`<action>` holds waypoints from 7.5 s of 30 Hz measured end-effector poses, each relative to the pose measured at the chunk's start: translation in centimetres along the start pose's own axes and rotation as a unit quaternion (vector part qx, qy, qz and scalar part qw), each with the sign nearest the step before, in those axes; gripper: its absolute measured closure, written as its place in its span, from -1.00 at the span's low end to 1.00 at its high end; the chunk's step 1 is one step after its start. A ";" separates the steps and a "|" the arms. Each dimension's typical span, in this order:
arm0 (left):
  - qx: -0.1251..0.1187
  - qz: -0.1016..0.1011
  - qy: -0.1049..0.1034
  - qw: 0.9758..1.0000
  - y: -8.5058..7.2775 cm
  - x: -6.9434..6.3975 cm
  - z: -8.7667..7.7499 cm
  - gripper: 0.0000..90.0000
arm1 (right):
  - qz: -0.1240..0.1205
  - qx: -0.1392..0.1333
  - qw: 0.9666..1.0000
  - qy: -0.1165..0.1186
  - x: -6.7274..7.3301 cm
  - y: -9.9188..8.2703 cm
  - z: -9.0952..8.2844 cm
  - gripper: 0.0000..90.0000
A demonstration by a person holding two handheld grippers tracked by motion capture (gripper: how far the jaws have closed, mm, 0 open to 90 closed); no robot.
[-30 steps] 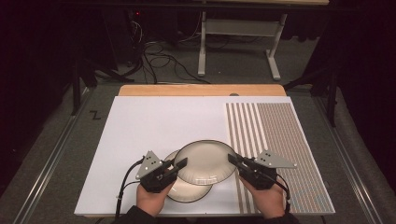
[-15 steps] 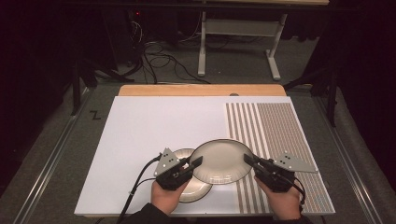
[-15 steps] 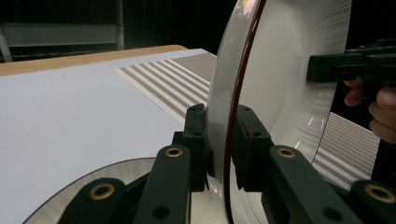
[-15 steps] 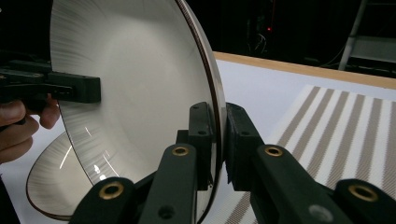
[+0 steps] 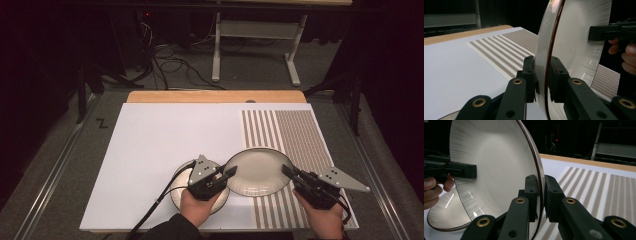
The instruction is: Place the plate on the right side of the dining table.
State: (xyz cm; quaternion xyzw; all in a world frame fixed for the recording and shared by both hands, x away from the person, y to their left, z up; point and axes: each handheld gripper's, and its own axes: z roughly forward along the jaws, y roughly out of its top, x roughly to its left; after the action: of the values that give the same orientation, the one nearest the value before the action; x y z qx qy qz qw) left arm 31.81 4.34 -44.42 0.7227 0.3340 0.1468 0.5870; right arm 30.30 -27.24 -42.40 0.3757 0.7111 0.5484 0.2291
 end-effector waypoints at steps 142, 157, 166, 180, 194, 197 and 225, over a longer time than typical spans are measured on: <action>0.035 0.033 0.100 0.994 -2.5 5.0 -8.7 0.04 | 0.090 0.078 0.984 -0.135 -9.4 -4.4 0.6 0.83; 0.033 0.042 0.111 0.992 -4.4 5.8 -10.1 -0.03 | 0.118 0.104 0.978 -0.139 -11.0 -4.7 1.9 0.80; 0.045 0.039 0.127 0.990 -4.8 6.0 -10.9 -0.32 | 0.120 0.105 0.978 -0.136 -11.3 -4.8 2.1 0.80; 0.065 0.035 0.170 0.983 -5.3 6.8 -11.9 -0.80 | 0.128 0.114 0.975 -0.140 -12.0 -5.3 2.4 0.76; 0.059 0.031 0.168 0.983 -5.3 6.9 -12.3 -0.78 | 0.144 0.137 0.967 -0.160 -12.8 -5.9 3.1 0.75; 0.060 0.031 0.167 0.984 -5.3 6.9 -12.2 -0.78 | 0.140 0.139 0.966 -0.164 -12.8 -5.9 3.2 0.75; 0.077 0.019 0.150 0.985 -5.5 7.1 -11.7 -0.77 | 0.069 0.107 0.984 -0.129 -10.1 -4.4 2.3 -0.32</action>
State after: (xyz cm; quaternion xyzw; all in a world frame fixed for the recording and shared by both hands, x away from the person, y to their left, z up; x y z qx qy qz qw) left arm 28.28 18.26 -47.75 0.7420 0.4146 0.2388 0.4695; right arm 36.89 -34.32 -48.17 0.5135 0.7025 0.4309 0.2391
